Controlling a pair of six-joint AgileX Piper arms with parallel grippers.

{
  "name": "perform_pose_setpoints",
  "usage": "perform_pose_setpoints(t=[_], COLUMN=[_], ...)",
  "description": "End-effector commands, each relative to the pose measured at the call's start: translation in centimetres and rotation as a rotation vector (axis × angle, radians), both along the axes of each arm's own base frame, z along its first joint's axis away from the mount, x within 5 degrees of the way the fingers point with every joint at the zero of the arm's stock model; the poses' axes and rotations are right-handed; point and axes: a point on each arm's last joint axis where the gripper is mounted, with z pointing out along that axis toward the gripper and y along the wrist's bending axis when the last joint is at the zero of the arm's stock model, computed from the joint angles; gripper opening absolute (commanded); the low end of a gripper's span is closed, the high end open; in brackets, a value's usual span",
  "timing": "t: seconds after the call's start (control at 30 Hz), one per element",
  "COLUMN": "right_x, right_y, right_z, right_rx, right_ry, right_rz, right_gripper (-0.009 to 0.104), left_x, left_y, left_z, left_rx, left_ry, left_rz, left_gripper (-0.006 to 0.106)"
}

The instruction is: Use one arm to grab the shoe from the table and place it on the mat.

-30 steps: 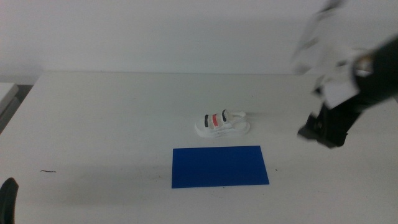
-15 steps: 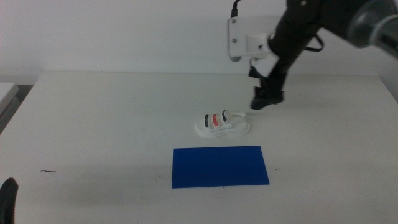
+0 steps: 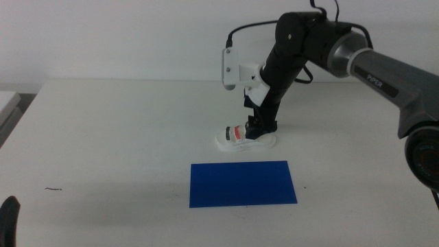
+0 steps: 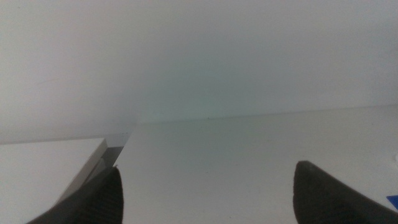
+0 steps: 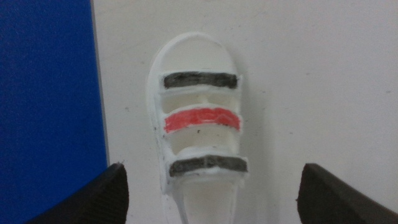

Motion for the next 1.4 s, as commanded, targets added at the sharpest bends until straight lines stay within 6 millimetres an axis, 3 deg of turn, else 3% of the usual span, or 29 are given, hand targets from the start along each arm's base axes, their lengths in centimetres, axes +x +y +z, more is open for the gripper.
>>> perform_pose_setpoints(t=[0.0,0.37,0.57,0.6,0.7,0.77,0.87,1.07,1.2,1.37], right_x=[0.1,0.9,1.0,0.9,0.9,0.7,-1.2,-8.8,-11.7,-11.9], right_y=[0.3,0.5,0.6,0.5,0.5,0.4,0.2,0.1,-0.2,0.1], right_z=[-0.5,-4.2,-4.4,-4.4,-3.6,-1.9,1.0,4.5,3.2,1.0], right_rx=[0.001,-0.022,-0.023,-0.024,-0.011,-0.001,-0.007,0.070,0.083,0.051], right_ry=[0.003,0.036,0.030,0.035,0.020,-0.002,-0.006,-0.177,-0.220,-0.172], right_rz=[0.017,0.033,0.042,0.040,0.013,-0.026,-0.082,-0.034,-0.004,0.005], right_gripper=[0.093,0.093,0.087,0.052,0.025,0.014,0.008,0.008,0.008,0.008], left_x=[0.0,0.0,0.0,0.0,0.0,0.0,0.0,0.0,0.0,0.0], left_y=[0.0,0.0,0.0,0.0,0.0,0.0,0.0,0.0,0.0,0.0], left_z=[0.1,0.1,0.1,0.1,0.1,0.1,0.1,0.1,0.1,0.1], left_rx=[-0.005,-0.005,-0.005,-0.005,-0.005,-0.005,-0.005,-0.005,-0.005,-0.005], left_ry=[-0.008,-0.008,-0.008,-0.008,-0.008,-0.008,-0.008,-0.008,-0.008,-0.008], left_rz=[-0.002,-0.002,-0.002,-0.002,-0.002,-0.002,-0.002,-0.002,-0.002,-0.002], left_gripper=[0.094,0.094,0.094,0.094,0.094,0.094,0.094,0.094,0.094,0.094])
